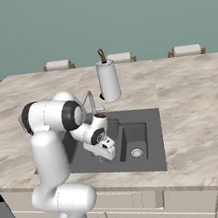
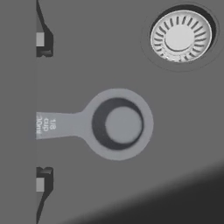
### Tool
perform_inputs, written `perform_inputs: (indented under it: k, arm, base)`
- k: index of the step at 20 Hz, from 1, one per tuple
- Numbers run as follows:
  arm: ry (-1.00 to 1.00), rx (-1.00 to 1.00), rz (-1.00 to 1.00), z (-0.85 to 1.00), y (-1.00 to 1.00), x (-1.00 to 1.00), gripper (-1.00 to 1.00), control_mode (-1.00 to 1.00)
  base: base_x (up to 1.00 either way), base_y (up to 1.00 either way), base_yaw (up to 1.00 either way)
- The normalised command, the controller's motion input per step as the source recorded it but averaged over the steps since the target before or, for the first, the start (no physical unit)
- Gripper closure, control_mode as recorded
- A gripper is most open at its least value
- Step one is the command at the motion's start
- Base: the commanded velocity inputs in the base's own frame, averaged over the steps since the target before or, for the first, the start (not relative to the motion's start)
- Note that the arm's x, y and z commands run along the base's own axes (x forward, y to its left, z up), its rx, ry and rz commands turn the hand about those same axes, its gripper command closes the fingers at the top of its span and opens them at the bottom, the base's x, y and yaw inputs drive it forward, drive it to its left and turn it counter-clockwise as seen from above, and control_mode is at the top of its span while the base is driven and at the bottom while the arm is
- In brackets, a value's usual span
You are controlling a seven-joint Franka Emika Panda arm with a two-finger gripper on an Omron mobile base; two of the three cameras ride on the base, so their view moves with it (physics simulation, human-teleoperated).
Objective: Move any existing items from the left basin to the right basin for drying. Then move the glass cup from the counter to the left basin of the sink for washing.
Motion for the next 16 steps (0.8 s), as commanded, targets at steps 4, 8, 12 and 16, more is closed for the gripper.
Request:
perform_inputs:
  k: [4,8,12,16]
  arm:
    - [0.00,-0.01,0.06,-0.30,0.00,0.01,-1.00,-1.00]
    - [0.00,-0.02,0.08,-0.29,0.00,0.00,-1.00,-1.00]
    - [-0.02,-0.01,0.07,-0.25,0.00,0.00,-1.00,-1.00]
    - [-0.05,-0.01,0.05,-0.20,0.00,0.03,-1.00,-1.00]
  base:
    - [0.00,0.00,0.00]
    - [0.00,0.00,0.00]
    - [0.00,0.00,0.00]
    - [0.00,0.00,0.00]
